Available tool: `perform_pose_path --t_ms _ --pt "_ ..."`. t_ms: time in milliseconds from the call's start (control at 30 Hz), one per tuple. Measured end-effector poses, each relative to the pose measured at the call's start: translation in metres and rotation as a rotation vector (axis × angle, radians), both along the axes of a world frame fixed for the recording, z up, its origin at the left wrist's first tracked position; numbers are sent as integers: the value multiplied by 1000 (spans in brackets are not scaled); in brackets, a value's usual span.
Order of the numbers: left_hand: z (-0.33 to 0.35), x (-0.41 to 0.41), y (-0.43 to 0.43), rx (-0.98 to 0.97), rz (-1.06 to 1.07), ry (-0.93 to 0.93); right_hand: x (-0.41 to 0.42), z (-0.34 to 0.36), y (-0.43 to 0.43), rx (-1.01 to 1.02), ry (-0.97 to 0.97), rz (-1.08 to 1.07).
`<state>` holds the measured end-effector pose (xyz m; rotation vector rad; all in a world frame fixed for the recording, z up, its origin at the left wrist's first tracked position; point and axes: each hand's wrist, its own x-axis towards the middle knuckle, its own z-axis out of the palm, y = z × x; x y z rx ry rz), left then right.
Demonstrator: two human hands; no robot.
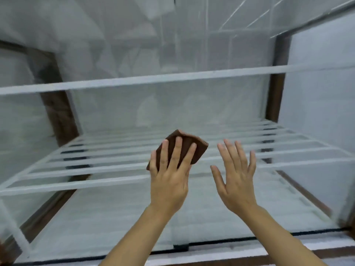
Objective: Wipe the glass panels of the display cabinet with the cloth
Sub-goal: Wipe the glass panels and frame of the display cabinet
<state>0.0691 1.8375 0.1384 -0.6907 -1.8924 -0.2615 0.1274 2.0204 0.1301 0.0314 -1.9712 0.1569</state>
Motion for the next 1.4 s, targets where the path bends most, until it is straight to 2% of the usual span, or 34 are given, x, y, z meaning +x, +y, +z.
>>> perform_pose_path --t_ms 167,300,367,400,467,533,567,600,633,767,833,867,900,1000,1067,1133,1267,1333,1400 --pt "120 9 73 -46 45 73 3 97 64 25 109 5" --pt "209 9 108 142 65 61 17 172 128 76 189 7" --pt "223 10 120 284 101 34 22 204 157 92 233 24" --pt "216 10 125 292 115 56 24 218 169 95 245 24" --pt "176 9 128 90 119 151 27 236 192 94 252 15" --pt "134 10 117 -269 105 245 31 240 216 80 237 12" --pt "133 10 109 -375 89 259 33 240 227 71 230 16" --pt "145 10 105 -391 78 261 34 238 238 61 226 18" --pt "166 10 108 -342 86 262 35 237 247 53 222 16" --pt "264 17 152 178 129 106 37 241 278 4 200 -29" --pt "263 23 176 303 160 82 37 245 294 -32 215 -65" --pt "246 25 186 288 154 111 38 246 302 -34 215 -77" --pt "220 27 195 193 127 157 38 246 309 -23 209 -83" --pt "148 32 201 -349 43 329 39 246 317 24 202 -43" --pt "154 29 196 -507 2 397 43 245 320 24 207 43" --pt "191 31 206 -441 -3 396 49 246 323 -16 214 163" --pt "266 42 254 -44 62 285 59 243 334 -153 224 366" --pt "261 48 278 127 93 221 61 241 339 -165 207 416" --pt "215 55 301 153 82 187 63 239 343 -173 173 441"
